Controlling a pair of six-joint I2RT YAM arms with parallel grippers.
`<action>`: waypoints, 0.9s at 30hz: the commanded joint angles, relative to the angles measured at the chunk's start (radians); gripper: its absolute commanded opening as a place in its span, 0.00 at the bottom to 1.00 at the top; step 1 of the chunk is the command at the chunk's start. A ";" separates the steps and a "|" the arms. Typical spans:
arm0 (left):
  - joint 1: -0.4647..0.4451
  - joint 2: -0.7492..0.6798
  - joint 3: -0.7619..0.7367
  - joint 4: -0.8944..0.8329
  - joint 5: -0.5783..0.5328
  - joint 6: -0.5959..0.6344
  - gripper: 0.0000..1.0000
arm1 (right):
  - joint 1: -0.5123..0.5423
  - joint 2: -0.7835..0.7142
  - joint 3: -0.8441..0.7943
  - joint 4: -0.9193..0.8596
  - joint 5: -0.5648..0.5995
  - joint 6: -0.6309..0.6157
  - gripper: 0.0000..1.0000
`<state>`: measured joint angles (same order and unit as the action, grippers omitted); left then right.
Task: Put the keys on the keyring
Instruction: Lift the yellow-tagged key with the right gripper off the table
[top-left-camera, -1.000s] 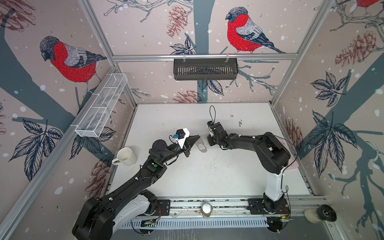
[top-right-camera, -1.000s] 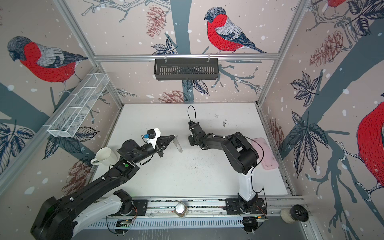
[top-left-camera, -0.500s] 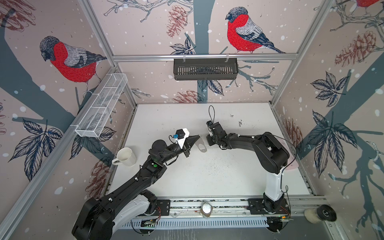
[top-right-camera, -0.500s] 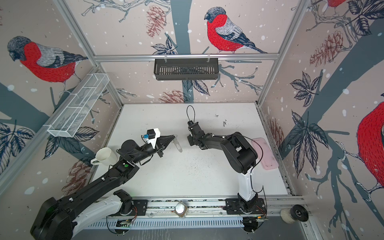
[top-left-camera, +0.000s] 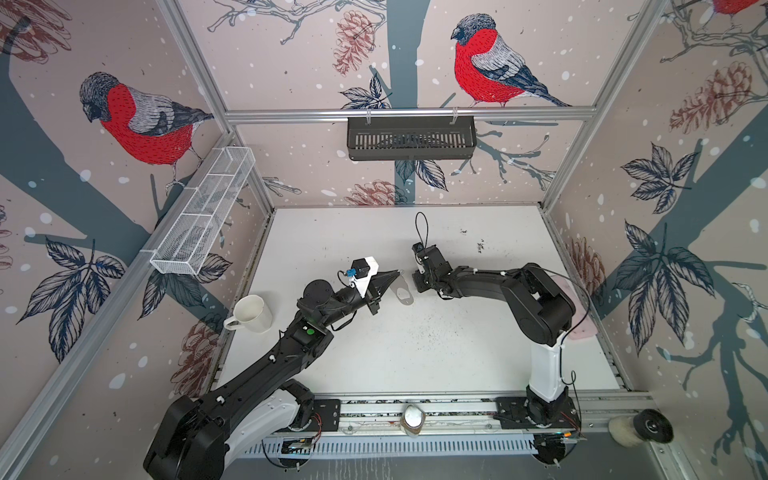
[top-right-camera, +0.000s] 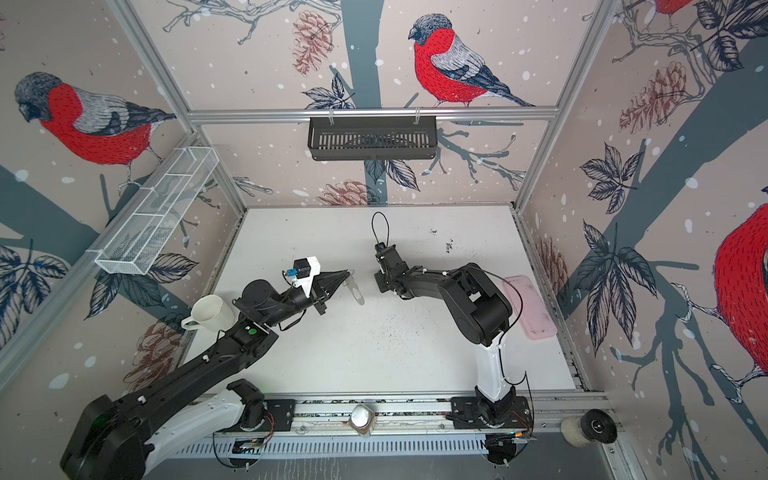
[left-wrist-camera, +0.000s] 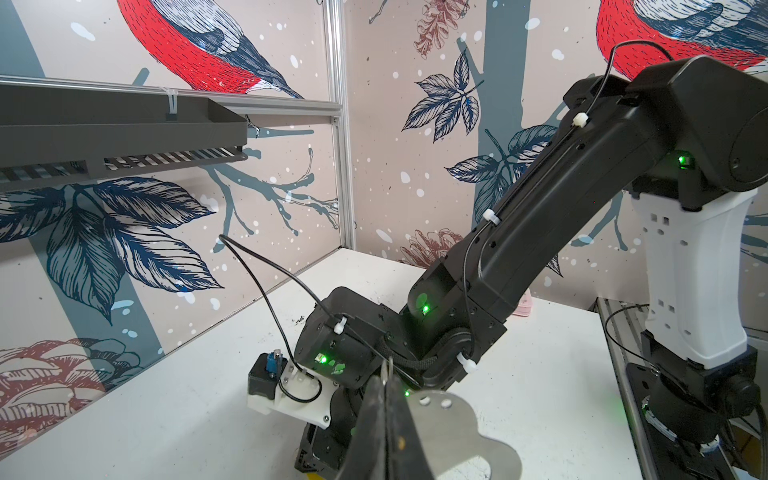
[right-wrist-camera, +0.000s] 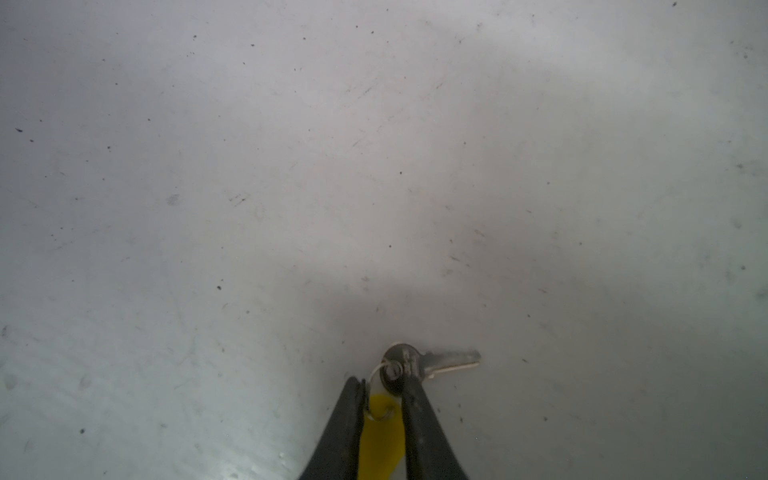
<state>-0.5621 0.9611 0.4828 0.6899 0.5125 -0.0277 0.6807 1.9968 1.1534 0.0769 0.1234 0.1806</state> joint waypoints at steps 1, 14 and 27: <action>-0.001 -0.005 0.001 0.011 -0.005 0.001 0.00 | 0.000 0.002 -0.004 0.010 0.020 -0.003 0.14; 0.000 0.004 0.001 0.023 0.001 0.001 0.00 | -0.046 -0.173 -0.107 0.109 -0.085 -0.063 0.00; 0.000 0.047 0.017 0.037 0.027 0.003 0.00 | -0.151 -0.496 -0.361 0.368 -0.763 -0.163 0.01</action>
<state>-0.5621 1.0080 0.4908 0.6884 0.5213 -0.0273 0.5293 1.5337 0.8150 0.3504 -0.4088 0.0696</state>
